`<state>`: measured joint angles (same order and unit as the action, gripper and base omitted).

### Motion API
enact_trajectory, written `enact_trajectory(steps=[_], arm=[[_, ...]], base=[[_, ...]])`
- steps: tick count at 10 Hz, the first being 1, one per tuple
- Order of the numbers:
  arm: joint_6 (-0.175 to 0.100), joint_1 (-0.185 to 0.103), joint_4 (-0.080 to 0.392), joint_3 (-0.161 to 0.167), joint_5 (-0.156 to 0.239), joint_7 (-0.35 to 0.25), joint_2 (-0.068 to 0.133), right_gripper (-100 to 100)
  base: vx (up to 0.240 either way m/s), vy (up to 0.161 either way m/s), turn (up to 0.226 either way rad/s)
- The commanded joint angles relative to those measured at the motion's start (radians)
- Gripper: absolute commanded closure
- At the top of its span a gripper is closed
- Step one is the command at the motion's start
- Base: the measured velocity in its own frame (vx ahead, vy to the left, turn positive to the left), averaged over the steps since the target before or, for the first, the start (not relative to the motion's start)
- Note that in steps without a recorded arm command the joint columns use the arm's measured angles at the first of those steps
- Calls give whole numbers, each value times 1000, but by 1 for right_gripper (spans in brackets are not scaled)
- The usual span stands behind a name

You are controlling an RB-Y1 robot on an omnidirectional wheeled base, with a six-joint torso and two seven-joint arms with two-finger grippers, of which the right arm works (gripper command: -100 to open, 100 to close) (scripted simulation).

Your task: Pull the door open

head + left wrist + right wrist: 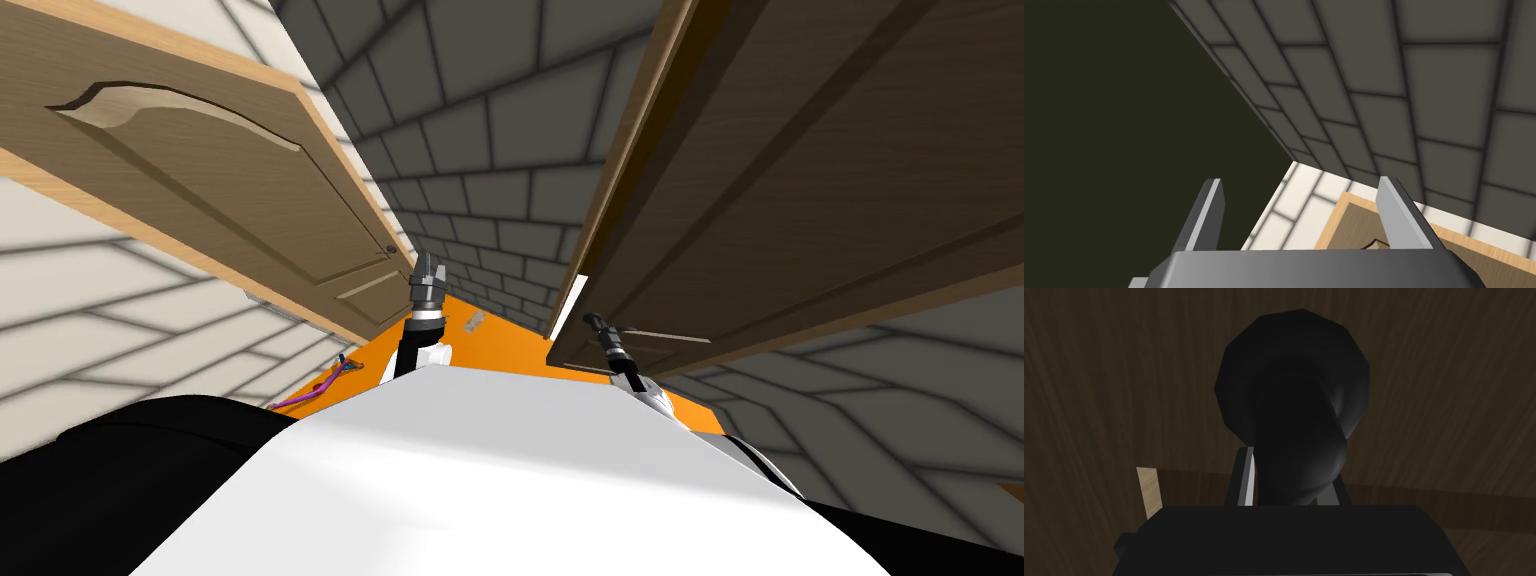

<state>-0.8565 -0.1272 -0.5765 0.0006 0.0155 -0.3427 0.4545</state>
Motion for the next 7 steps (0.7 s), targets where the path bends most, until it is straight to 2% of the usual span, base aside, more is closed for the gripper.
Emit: enact_trajectory(steps=[1, 4, 5, 6, 7], arm=[[-25, 18, -7, 19, -11, -21, 13, 100], [-66, 43, -19, 54, -31, -65, 42, 100], [-55, 37, -18, 50, -28, -57, 33, 100], [-85, 56, -14, 62, -35, -74, 45, 100], [-103, 65, -13, 67, -38, -83, 54, 100]], base=[[-206, -103, 86], [-242, -95, 89], [-95, -39, 19], [-135, -36, 132], [-206, -90, 168]])
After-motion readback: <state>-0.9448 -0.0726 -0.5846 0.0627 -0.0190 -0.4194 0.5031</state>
